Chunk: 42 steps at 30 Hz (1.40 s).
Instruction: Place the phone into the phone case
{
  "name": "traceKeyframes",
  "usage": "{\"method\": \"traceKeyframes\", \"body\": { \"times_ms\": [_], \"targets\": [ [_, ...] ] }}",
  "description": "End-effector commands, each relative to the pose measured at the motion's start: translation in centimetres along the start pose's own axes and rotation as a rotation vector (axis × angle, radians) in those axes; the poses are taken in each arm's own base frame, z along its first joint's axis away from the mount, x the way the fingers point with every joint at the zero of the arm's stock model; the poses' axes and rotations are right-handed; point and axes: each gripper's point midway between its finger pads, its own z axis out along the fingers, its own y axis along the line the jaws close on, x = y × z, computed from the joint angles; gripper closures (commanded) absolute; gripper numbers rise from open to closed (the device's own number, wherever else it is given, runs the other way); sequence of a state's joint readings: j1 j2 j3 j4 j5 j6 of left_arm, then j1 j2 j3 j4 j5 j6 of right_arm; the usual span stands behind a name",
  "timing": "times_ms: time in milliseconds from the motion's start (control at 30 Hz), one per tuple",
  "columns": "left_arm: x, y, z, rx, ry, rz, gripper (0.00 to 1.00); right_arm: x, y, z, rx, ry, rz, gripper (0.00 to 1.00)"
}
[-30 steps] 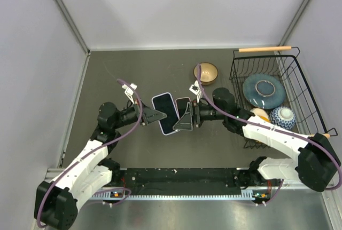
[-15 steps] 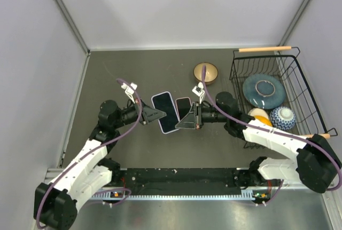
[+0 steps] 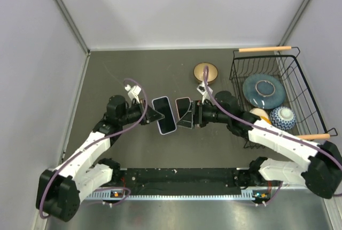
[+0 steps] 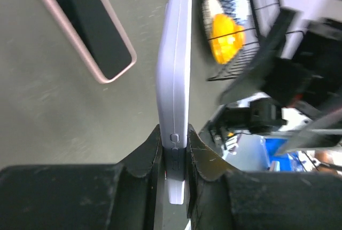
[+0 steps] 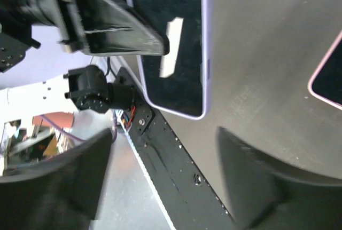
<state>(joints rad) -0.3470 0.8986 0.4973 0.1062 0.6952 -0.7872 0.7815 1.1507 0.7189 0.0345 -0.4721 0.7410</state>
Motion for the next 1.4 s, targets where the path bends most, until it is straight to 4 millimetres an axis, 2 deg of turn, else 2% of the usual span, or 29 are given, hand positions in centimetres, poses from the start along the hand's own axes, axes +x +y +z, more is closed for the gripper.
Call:
{"method": "traceKeyframes", "body": {
  "times_ms": [0,33,67,133,167,200,233,267,333,433,567,733,767,867,900,933,967,1000,1100,1167,1200,1300,1367],
  "targets": [
    [-1.2,3.3,0.9,-0.163,0.022,0.037,1.00,-3.5,0.8,-2.7,0.096,-0.152,-0.126,0.12],
    [-1.2,4.2,1.1,-0.192,0.040,0.041,1.00,-3.5,1.2,-3.0,0.083,-0.155,-0.141,0.03],
    [-0.6,5.6,1.7,-0.226,0.085,0.004,1.00,-3.4,1.3,-3.2,0.083,-0.149,-0.147,0.01],
    [-1.0,5.7,2.4,-0.218,0.132,-0.007,1.00,-3.8,1.9,-3.9,0.090,-0.148,-0.186,0.01],
    [-0.4,6.9,3.0,-0.237,0.182,-0.048,1.00,-3.8,1.9,-4.3,0.107,-0.141,-0.190,0.01],
    [-1.4,6.7,3.5,-0.238,0.183,-0.041,1.00,-4.0,2.0,-4.6,0.114,-0.145,-0.201,0.01],
    [-1.4,7.3,3.9,-0.252,0.204,-0.044,1.00,-4.2,2.0,-4.8,0.129,-0.154,-0.220,0.01],
    [-0.9,8.7,4.5,-0.278,0.237,-0.074,1.00,-4.1,1.8,-5.1,0.144,-0.145,-0.223,0.01],
    [-1.9,9.0,5.4,-0.257,0.242,-0.071,1.00,-4.6,2.3,-5.6,0.147,-0.158,-0.246,0.01],
    [-1.4,9.8,6.6,-0.230,0.291,-0.114,1.00,-4.5,2.6,-6.1,0.144,-0.155,-0.258,0.01],
    [-0.4,12.5,7.0,-0.310,0.319,-0.159,0.99,-4.3,2.6,-6.8,0.151,-0.162,-0.270,0.01],
    [0.7,15.7,6.5,-0.435,0.330,-0.196,0.85,-4.8,2.0,-7.7,0.205,-0.193,-0.261,0.01],
    [0.8,16.1,6.3,-0.453,0.331,-0.202,0.76,-5.0,2.1,-7.9,0.212,-0.200,-0.258,0.01],
    [0.8,16.9,5.7,-0.505,0.329,-0.200,0.64,-5.0,1.9,-8.3,0.241,-0.194,-0.250,0.01],
    [0.9,16.9,5.5,-0.509,0.334,-0.195,0.58,-5.0,1.9,-8.4,0.246,-0.191,-0.256,0.01],
    [0.7,16.6,5.3,-0.501,0.328,-0.185,0.41,-4.9,1.9,-8.5,0.248,-0.184,-0.261,0.01],
    [0.6,16.4,5.1,-0.504,0.327,-0.180,0.35,-4.6,1.7,-8.7,0.264,-0.164,-0.262,0.01],
    [0.6,16.2,4.8,-0.510,0.332,-0.174,0.32,-4.6,1.5,-9.0,0.273,-0.161,-0.277,0.01],
    [-1.1,15.4,4.0,-0.542,0.295,-0.115,0.30,-4.4,1.1,-9.9,0.313,-0.157,-0.296,0.01],
    [-2.3,14.4,2.9,-0.572,0.260,-0.067,0.21,-4.5,1.1,-10.5,0.325,-0.166,-0.299,0.01],
    [-2.6,13.9,2.5,-0.574,0.249,-0.053,0.02,-4.8,1.2,-11.0,0.337,-0.189,-0.300,0.01],
    [-4.1,10.9,1.5,-0.522,0.199,0.027,0.01,-5.6,1.4,-12.1,0.372,-0.232,-0.288,0.01],
    [-5.2,7.9,0.8,-0.444,0.154,0.098,0.01,-6.1,2.0,-12.9,0.367,-0.261,-0.297,0.01]
  ]
}}
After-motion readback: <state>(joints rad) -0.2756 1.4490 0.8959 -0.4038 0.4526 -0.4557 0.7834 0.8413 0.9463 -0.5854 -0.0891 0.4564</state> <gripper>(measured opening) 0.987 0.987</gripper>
